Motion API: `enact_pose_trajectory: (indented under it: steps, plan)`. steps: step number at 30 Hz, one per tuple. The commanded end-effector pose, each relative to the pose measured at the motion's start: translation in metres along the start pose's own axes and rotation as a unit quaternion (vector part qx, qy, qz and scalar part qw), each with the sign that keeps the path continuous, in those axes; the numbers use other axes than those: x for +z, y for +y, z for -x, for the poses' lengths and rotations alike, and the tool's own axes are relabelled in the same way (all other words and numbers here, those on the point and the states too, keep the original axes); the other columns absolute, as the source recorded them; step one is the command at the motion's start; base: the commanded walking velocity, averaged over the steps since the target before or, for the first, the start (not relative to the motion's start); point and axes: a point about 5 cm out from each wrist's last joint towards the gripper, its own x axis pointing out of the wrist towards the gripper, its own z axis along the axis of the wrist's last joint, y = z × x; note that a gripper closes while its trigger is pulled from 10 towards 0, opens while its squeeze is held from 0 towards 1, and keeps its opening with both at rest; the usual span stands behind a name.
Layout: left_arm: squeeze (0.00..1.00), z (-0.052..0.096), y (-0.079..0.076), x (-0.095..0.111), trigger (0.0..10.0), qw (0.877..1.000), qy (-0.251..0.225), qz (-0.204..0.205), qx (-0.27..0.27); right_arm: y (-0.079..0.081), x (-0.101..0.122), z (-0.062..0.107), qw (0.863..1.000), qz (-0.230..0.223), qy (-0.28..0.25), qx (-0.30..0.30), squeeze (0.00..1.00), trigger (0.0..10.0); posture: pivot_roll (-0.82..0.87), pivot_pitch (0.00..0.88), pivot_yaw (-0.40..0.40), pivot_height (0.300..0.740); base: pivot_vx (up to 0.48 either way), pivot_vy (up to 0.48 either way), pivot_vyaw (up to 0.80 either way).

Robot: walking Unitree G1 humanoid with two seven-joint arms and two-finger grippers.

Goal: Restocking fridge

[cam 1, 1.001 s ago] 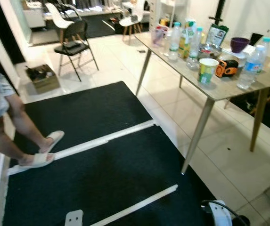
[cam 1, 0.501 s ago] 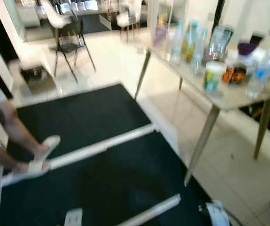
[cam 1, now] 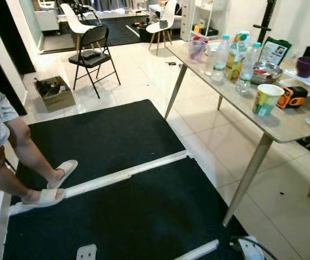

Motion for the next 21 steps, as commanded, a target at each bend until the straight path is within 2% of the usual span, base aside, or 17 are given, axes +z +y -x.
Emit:
enact_pose_trajectory:
  steps: [1, 6, 15, 21]
  plan:
    - [0.00, 0.0009, 0.0023, -0.0027, 10.0, 1.000, 0.006, -0.009, 0.002, 0.0023, 0.0019, -0.0007, 1.000, 0.000, -0.002, 0.001, 0.00, 10.0, 0.02, 0.000, 0.018, 0.740, 0.274, 0.000, 0.00]
    - [0.00, 0.0011, 0.0027, -0.0032, 10.0, 1.000, 0.007, -0.011, 0.002, 0.0027, 0.0007, -0.0007, 1.000, -0.001, 0.003, 0.002, 0.00, 10.0, 0.02, 0.000, 0.019, 0.740, 0.272, 0.000, 0.00]
    - [0.00, 0.0023, 0.0069, -0.0042, 10.0, 1.000, 0.008, -0.011, 0.005, 0.0047, -0.0009, -0.0010, 1.000, -0.001, 0.007, 0.004, 0.00, 10.0, 0.03, 0.000, 0.022, 0.740, 0.272, 0.000, -0.76]
    - [0.00, 0.0025, 0.0076, -0.0043, 10.0, 1.000, 0.008, -0.009, 0.006, 0.0047, -0.0013, -0.0010, 1.000, -0.005, 0.007, 0.003, 0.00, 10.0, 0.03, 0.000, 0.021, 0.740, 0.273, 0.000, 0.00]
